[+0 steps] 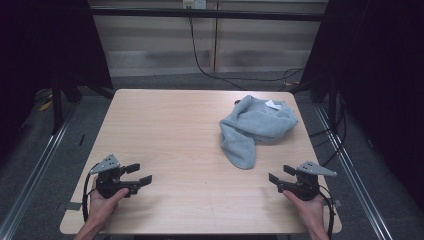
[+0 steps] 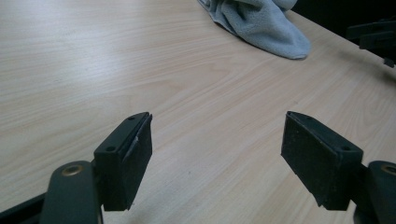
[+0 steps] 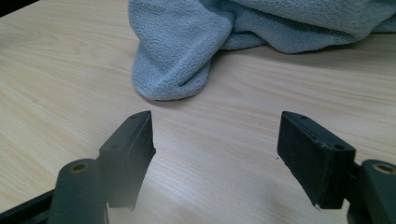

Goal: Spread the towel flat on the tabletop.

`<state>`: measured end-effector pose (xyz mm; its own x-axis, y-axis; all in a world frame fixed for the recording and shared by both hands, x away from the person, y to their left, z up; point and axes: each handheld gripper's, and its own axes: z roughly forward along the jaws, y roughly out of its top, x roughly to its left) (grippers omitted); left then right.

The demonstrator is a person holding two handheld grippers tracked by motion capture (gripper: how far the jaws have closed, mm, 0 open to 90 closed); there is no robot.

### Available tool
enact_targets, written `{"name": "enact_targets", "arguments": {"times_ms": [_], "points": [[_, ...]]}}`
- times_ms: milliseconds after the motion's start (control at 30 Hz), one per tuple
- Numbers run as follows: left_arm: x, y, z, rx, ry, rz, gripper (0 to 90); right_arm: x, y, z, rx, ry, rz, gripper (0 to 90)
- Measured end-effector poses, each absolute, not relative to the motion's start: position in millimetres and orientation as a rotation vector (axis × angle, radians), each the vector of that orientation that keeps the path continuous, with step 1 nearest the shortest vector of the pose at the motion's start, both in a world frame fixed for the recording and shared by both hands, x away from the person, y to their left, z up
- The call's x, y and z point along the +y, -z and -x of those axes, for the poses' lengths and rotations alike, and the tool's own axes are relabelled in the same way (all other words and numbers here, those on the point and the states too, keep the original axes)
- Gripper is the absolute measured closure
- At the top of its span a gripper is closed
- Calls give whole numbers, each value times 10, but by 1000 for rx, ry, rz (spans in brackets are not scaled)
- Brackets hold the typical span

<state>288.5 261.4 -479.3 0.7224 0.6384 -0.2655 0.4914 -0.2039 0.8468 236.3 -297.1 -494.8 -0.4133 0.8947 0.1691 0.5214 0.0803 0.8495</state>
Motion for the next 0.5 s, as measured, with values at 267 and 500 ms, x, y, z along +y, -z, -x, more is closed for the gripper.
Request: {"name": "enact_targets", "arguments": {"times_ms": [267,500], "points": [[2614,4817,-2910,900,-162,-1861,249,-2964,4954,-2383,2014,-1348,-1385,330],[2624,4798,-2873,891,-166,-1863,253,-2871,4869,-2375,2074,-1329,-1389,409]]}}
